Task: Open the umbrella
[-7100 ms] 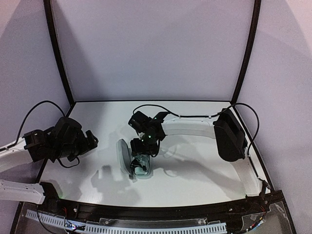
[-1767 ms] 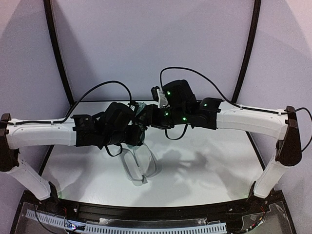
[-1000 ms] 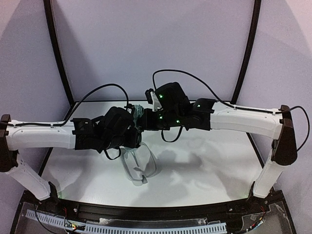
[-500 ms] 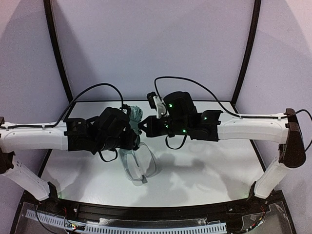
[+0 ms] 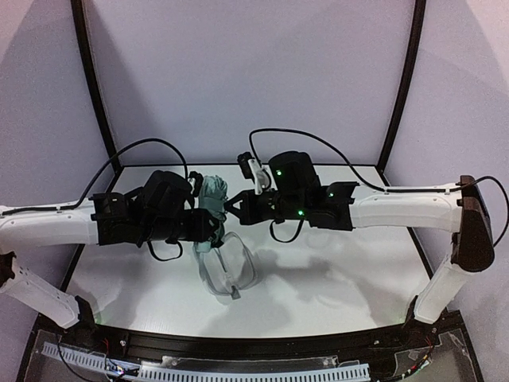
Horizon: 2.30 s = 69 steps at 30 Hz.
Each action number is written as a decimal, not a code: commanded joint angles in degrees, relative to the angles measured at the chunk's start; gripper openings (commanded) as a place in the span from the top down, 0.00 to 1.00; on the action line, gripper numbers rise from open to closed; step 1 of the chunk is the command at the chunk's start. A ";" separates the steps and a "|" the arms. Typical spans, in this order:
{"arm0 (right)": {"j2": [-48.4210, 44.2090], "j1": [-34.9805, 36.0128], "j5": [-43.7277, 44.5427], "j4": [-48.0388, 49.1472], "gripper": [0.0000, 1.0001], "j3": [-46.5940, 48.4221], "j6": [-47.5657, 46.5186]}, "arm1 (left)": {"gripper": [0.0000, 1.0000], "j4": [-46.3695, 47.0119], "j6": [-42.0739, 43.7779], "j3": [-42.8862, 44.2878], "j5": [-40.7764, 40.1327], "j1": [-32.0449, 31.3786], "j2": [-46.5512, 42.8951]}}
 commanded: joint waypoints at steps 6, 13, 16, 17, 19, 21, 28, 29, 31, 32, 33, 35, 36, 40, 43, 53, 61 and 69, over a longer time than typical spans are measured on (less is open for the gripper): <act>1.10 -11.47 10.67 -23.18 1.00 -8.06 -11.57 | 0.99 -5.84 -3.92 0.07 -15.46 3.62 -11.59; -3.08 -14.06 3.47 -18.02 1.00 -14.31 -19.53 | 0.99 -3.37 -0.34 -1.82 -9.90 5.98 -16.78; -2.85 -15.00 5.29 -18.43 1.00 -13.15 -18.29 | 0.99 -0.81 1.21 -2.65 -4.39 6.14 -18.06; -2.82 -15.23 4.56 -18.30 1.00 -12.68 -17.79 | 0.99 0.00 1.36 -2.76 -2.01 6.22 -18.22; -3.71 -15.28 4.20 -16.27 1.00 -12.52 -16.46 | 0.99 0.80 1.39 -2.59 1.30 6.26 -18.09; -5.85 -15.26 2.65 -13.55 1.00 -13.00 -15.12 | 0.99 0.97 1.03 -2.24 2.69 6.31 -17.62; -16.64 -15.23 -16.86 -2.66 0.49 -16.19 -13.73 | 0.99 4.21 0.48 -2.33 7.41 6.32 -15.23; -17.54 -15.21 -19.97 -1.33 0.41 -16.29 -13.13 | 0.99 4.39 0.43 -2.10 7.69 6.28 -14.70; -18.90 -14.97 -25.57 1.52 0.23 -16.40 -11.19 | 0.99 4.91 0.57 -1.72 8.59 6.23 -13.55; -19.51 -14.70 -27.70 3.36 0.18 -16.50 -10.41 | 0.99 5.34 0.57 -1.42 9.14 6.24 -12.72; -20.07 -13.93 -29.66 5.06 0.12 -16.62 -9.84 | 0.99 5.74 0.72 -1.19 9.83 6.30 -11.96; -21.01 -12.57 -30.67 7.57 0.04 -16.78 -10.17 | 0.99 6.59 1.28 -0.74 11.44 6.26 -10.67; -21.38 -11.14 -29.41 7.59 0.02 -16.41 -11.07 | 0.99 6.85 1.51 -0.02 13.05 6.26 -9.38; -20.44 -6.43 -17.51 2.37 0.01 -12.45 -19.27 | 0.99 6.41 1.76 2.59 16.96 6.24 -5.24; -18.02 -3.45 -11.17 1.83 0.01 -10.06 -22.32 | 0.99 6.44 1.12 4.24 19.08 6.29 -2.46; -11.95 -2.11 -2.15 3.63 0.01 -6.60 -8.02 | 0.99 9.22 0.77 5.90 26.25 6.23 2.40; -12.01 -5.48 -14.68 16.09 0.01 -11.20 9.01 | 0.99 19.64 1.28 2.92 36.24 6.21 1.43; -9.14 -6.32 -23.96 24.41 0.02 -8.92 13.46 | 0.99 25.71 2.26 1.48 44.50 5.05 1.07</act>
